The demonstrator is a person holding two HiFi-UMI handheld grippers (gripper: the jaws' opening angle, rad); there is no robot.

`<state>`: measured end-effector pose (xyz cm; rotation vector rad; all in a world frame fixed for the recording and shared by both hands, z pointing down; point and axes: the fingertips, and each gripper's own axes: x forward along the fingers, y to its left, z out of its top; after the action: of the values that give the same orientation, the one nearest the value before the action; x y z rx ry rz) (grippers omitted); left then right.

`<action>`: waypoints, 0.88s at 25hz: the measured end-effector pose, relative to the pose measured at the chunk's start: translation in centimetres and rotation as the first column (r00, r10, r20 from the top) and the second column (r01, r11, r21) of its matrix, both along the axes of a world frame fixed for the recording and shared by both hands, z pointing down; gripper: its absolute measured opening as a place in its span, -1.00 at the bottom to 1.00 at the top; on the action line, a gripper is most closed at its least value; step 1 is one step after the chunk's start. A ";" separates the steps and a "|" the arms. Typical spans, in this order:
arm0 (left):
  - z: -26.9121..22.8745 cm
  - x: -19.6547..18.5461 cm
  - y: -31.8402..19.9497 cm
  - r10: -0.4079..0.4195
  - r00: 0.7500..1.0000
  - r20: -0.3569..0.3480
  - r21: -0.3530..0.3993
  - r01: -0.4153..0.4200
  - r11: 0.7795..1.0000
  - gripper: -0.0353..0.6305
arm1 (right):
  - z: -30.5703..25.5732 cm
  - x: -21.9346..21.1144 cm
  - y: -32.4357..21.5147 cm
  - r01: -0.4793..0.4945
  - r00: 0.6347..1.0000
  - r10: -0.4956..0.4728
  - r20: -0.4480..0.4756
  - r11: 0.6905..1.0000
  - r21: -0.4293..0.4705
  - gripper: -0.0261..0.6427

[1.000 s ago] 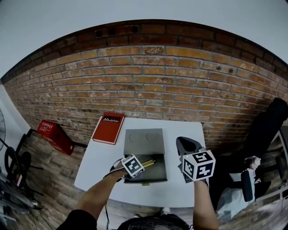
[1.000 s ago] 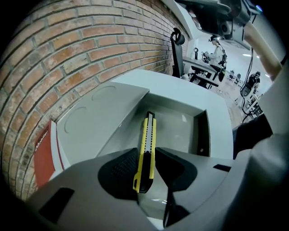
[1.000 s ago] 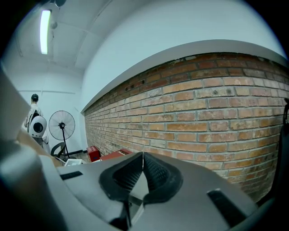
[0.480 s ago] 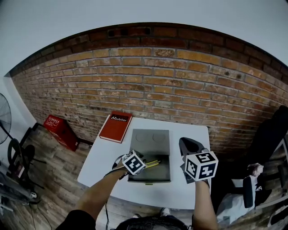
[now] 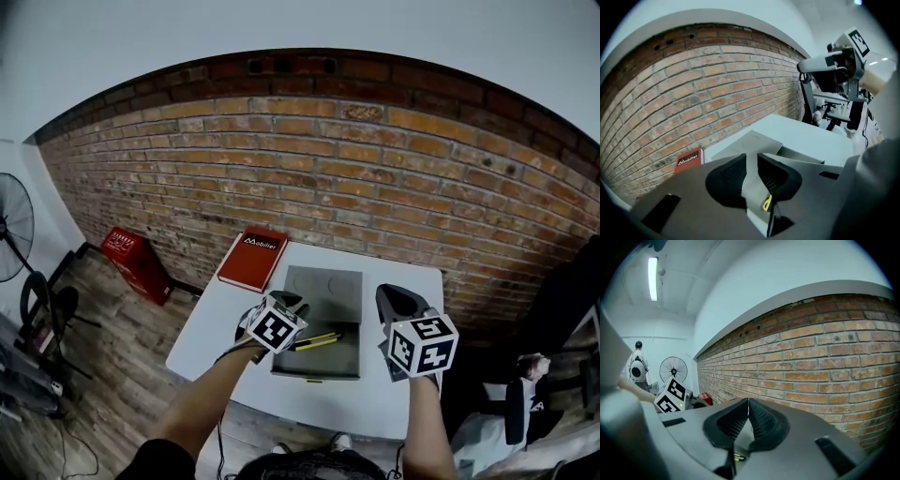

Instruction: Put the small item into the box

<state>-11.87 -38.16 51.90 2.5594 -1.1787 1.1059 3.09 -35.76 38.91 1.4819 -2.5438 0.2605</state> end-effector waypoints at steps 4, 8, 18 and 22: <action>-3.5 -0.7 -0.7 -0.052 0.997 -0.063 0.084 0.058 0.995 -0.62 | -0.5 -0.5 0.1 0.015 1.000 -0.015 -0.007 1.000 0.008 -0.86; -6.7 -1.9 -1.1 -0.111 0.984 -0.137 0.144 0.131 0.981 -0.62 | -1.1 -0.8 0.1 0.026 1.000 -0.026 -0.010 0.999 0.019 -0.86; -12.8 -3.4 -0.2 -0.158 0.946 -0.284 0.250 0.232 0.940 -0.69 | -2.7 -1.1 0.3 0.040 0.999 -0.040 -0.011 0.998 0.053 -0.86; -14.2 -4.7 0.6 -0.183 0.916 -0.358 0.253 0.284 0.925 -0.73 | -3.3 -1.0 0.4 0.036 0.999 -0.036 0.001 0.997 0.067 -0.86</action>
<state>-16.55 -37.60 37.67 2.5754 -1.6088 0.4503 2.05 -35.40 35.61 1.4578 -2.6022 0.1738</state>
